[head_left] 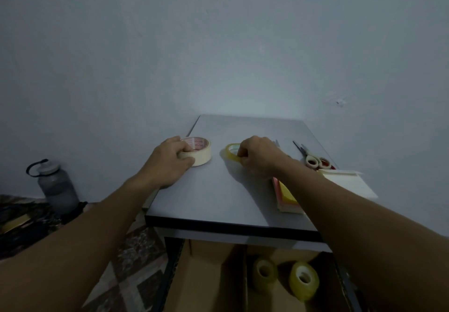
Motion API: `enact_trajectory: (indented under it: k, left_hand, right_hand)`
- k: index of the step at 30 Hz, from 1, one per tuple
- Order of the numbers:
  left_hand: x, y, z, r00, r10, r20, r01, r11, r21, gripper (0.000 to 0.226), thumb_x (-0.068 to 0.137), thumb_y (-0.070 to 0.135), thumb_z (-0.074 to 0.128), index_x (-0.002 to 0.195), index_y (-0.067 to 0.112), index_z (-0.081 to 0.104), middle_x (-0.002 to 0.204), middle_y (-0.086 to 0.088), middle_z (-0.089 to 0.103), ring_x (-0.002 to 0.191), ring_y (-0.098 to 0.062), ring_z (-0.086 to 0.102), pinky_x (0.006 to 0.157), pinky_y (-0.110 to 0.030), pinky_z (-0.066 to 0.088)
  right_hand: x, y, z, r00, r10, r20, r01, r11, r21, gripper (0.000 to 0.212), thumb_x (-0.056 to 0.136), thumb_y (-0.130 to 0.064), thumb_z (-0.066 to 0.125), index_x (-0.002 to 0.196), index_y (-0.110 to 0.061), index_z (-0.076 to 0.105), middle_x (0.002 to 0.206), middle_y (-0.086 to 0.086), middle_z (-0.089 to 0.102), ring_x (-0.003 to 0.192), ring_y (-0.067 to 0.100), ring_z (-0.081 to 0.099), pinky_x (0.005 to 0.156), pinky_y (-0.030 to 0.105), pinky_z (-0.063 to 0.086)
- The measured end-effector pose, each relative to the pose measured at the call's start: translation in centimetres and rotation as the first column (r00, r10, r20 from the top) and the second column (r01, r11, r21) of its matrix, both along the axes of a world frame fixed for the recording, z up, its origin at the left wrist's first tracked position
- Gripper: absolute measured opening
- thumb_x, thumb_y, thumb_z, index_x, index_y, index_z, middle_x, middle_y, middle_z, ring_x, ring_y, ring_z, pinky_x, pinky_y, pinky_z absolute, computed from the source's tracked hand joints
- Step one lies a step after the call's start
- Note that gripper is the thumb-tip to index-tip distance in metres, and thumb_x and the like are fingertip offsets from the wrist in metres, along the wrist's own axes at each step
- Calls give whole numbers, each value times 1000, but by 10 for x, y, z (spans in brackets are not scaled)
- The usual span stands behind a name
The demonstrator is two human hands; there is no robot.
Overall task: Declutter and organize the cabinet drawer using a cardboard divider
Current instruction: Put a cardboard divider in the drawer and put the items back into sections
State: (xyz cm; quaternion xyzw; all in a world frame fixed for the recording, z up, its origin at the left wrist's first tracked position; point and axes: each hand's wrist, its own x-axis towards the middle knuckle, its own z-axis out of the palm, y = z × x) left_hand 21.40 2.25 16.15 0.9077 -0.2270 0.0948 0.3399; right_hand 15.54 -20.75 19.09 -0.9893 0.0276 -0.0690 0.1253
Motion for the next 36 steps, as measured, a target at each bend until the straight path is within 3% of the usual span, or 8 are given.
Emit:
enact_trajectory:
  k: [3,6,9,19,23,28,31,36]
  left_hand:
    - [-21,10,11,1000,6,24,-6,1000,-31,15,88,14,67,101,8,70,112,2,53,116,-25,54,81,-22,34]
    - [-48,21,24,998,22,63,-17,997,-70,12,90,15,67,100,9,68,110,7,52,105,-21,57,70,-20,39]
    - [-75,32,33,997,-1,83,11,992,-122,12,90,16,68,101,14,68,113,12,50,108,-15,55,77,-11,39]
    - [-177,35,27,980,-197,13,195,955,-224,17,88,16,71,95,31,66,133,19,46,133,-4,42,107,-30,40]
    - [-214,18,6,966,-258,-18,249,945,-213,21,89,18,71,94,37,64,147,9,43,139,-5,36,111,-29,35]
    - [-246,-6,-34,925,-366,-100,345,922,-176,13,85,40,68,97,45,67,152,18,38,140,-2,33,114,-41,37]
    - [-260,-22,-52,893,-432,-125,422,901,-95,12,88,41,67,99,42,71,152,19,37,139,5,29,113,-35,37]
    - [-268,-43,-69,847,-482,-226,502,864,41,20,93,36,63,111,36,73,150,20,31,138,3,27,106,-21,27]
  right_hand:
    - [-20,4,12,996,32,84,-34,999,27,16,90,-15,57,100,-18,70,101,6,68,91,24,62,71,28,43]
    - [-46,9,26,987,47,154,-59,995,80,13,92,-16,59,99,-19,70,97,3,69,88,20,63,70,28,46]
    - [-79,15,38,977,44,208,-71,990,122,13,94,-20,60,101,-19,71,96,0,70,86,17,64,74,29,52]
    - [-209,14,32,940,-4,340,-76,972,221,5,90,-25,69,92,-27,73,79,-17,65,73,-10,57,59,6,37]
    - [-249,5,20,941,-53,334,-31,970,241,11,89,-21,68,96,-26,75,85,-13,68,80,1,60,63,10,38]
    - [-283,-6,12,929,-120,350,20,960,279,15,89,-22,69,101,-28,76,92,-10,68,83,3,59,64,11,39]
    - [-295,-11,8,931,-133,340,24,952,306,16,89,-22,69,101,-28,76,95,-10,68,86,2,59,66,16,43]
    - [-304,-18,3,936,-141,324,39,952,302,16,89,-20,68,99,-30,75,88,-18,63,81,-7,55,64,6,36]
